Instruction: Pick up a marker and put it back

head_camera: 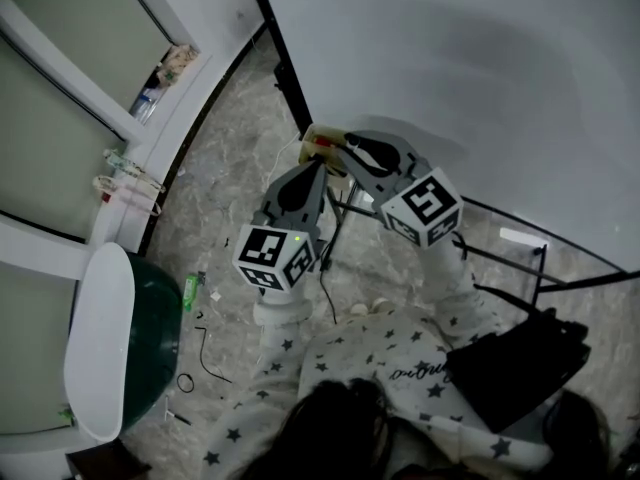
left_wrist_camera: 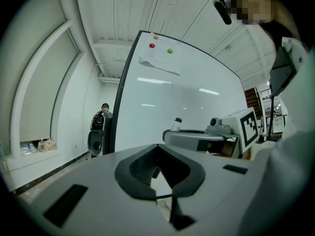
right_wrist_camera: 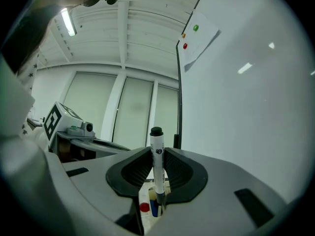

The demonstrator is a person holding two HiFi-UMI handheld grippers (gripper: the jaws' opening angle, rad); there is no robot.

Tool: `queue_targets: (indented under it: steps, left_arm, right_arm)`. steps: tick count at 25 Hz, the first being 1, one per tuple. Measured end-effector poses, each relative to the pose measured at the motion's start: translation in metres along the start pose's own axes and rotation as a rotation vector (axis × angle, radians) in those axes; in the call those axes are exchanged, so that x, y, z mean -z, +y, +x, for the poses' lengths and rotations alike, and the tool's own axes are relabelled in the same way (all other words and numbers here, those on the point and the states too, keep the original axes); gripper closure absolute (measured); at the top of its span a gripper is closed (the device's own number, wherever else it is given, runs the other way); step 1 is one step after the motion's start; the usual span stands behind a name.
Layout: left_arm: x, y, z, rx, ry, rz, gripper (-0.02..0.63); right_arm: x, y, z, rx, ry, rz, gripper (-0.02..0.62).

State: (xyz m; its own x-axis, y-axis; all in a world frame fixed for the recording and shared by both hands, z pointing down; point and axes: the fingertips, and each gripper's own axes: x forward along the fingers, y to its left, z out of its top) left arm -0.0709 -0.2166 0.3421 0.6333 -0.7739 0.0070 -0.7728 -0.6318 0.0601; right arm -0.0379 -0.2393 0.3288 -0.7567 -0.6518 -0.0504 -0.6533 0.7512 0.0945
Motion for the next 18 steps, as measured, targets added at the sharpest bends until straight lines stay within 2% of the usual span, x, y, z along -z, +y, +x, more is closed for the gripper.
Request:
queue_targets:
  steps: [6, 18]
  left_arm:
    - [-0.020, -0.012, 0.000, 0.028, -0.062, 0.002, 0.604]
    - [-0.017, -0.011, 0.007, 0.049, -0.046, 0.009, 0.604]
  right_arm:
    - [-0.014, 0.004, -0.007, -0.018, -0.026, -0.005, 0.512]
    - [-0.009, 0.000, -0.004, -0.014, -0.012, -0.004, 0.512]
